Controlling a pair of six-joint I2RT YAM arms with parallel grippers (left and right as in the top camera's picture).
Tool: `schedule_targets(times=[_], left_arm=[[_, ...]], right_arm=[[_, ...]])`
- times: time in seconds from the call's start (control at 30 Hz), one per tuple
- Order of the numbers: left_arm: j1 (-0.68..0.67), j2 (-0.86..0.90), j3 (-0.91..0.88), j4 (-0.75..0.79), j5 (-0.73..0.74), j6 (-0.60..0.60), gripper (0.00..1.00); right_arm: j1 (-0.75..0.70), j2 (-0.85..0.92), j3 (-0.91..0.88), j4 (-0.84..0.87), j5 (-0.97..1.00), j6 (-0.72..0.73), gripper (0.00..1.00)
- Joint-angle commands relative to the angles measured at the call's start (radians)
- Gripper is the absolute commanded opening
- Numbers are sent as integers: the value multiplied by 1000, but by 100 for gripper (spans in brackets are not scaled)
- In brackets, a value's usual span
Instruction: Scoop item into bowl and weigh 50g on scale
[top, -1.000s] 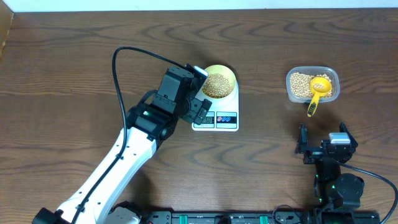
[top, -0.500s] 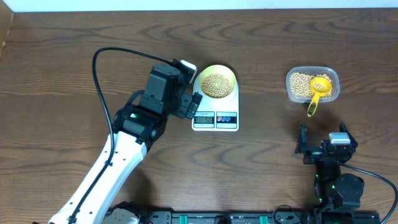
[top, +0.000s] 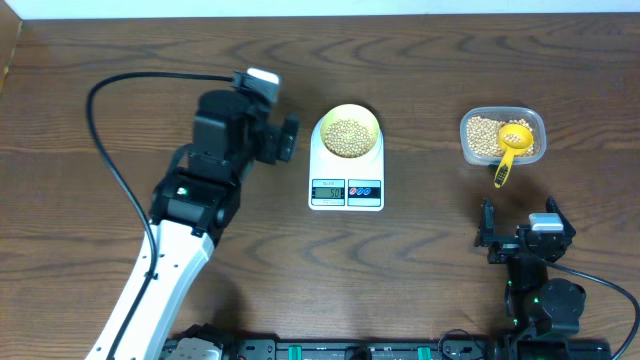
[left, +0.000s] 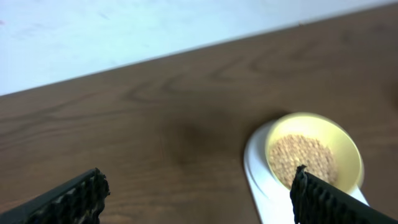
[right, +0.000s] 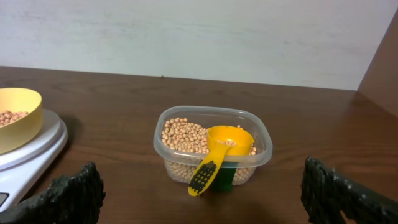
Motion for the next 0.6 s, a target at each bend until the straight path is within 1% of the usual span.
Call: schedule_targets(times=[0.0, 0.3, 0.57], left_arm=[[39, -18, -13, 27, -13, -40, 96], [114, -78, -34, 26, -13, -40, 96], [161, -219, -102, 12, -13, -39, 96]], right_arm=[[-7, -6, -2, -5, -3, -13, 99], [-7, -6, -2, -5, -2, -13, 99], [-7, -6, -2, -5, -3, -13, 99]])
